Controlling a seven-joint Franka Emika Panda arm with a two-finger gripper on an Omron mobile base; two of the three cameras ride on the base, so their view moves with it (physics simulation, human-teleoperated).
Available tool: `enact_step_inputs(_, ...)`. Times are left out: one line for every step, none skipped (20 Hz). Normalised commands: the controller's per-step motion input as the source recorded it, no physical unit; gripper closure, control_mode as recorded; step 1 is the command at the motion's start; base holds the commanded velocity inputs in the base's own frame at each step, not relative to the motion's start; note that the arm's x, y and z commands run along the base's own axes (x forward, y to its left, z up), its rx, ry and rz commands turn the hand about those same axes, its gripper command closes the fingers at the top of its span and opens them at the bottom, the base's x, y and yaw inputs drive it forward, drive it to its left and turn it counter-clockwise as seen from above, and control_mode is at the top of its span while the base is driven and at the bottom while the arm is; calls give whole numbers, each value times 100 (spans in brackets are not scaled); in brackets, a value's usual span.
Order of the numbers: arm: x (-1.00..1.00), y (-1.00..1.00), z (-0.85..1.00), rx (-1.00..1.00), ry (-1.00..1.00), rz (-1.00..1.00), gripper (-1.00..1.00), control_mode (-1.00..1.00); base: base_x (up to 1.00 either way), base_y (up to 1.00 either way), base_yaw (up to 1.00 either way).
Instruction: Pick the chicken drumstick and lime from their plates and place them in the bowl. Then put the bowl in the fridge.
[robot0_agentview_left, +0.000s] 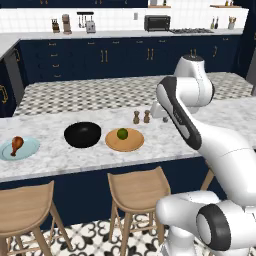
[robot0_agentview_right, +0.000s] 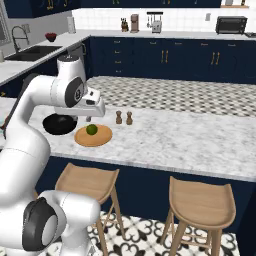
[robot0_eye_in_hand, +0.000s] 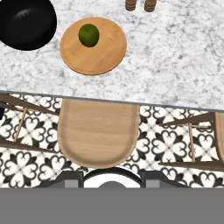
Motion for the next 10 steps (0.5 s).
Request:
enact_step_inputs(0, 0, 0, 0, 0, 0, -100, 100, 0, 0, 0)
enact_step_inputs(0, 0, 0, 0, 0, 0, -100, 100, 0, 0, 0)
enact_step_inputs(0, 0, 0, 0, 0, 0, -100, 100, 0, 0, 0)
enact_step_inputs(0, 0, 0, 0, 0, 0, -100, 100, -14, 18, 0)
enact_step_inputs(0, 0, 0, 0, 0, 0, -100, 100, -7, 34, 0)
enact_step_inputs(0, 0, 0, 0, 0, 0, -100, 100, -4, 50, -1)
enact_step_inputs(0, 0, 0, 0, 0, 0, -100, 100, -5, 61, -1)
enact_step_inputs(0, 0, 0, 0, 0, 0, -100, 100, 0, 65, -1)
enact_step_inputs(0, 0, 0, 0, 0, 0, -100, 100, 0, 75, -2)
enact_step_inputs(0, 0, 0, 0, 0, 0, -100, 100, 0, 80, -3)
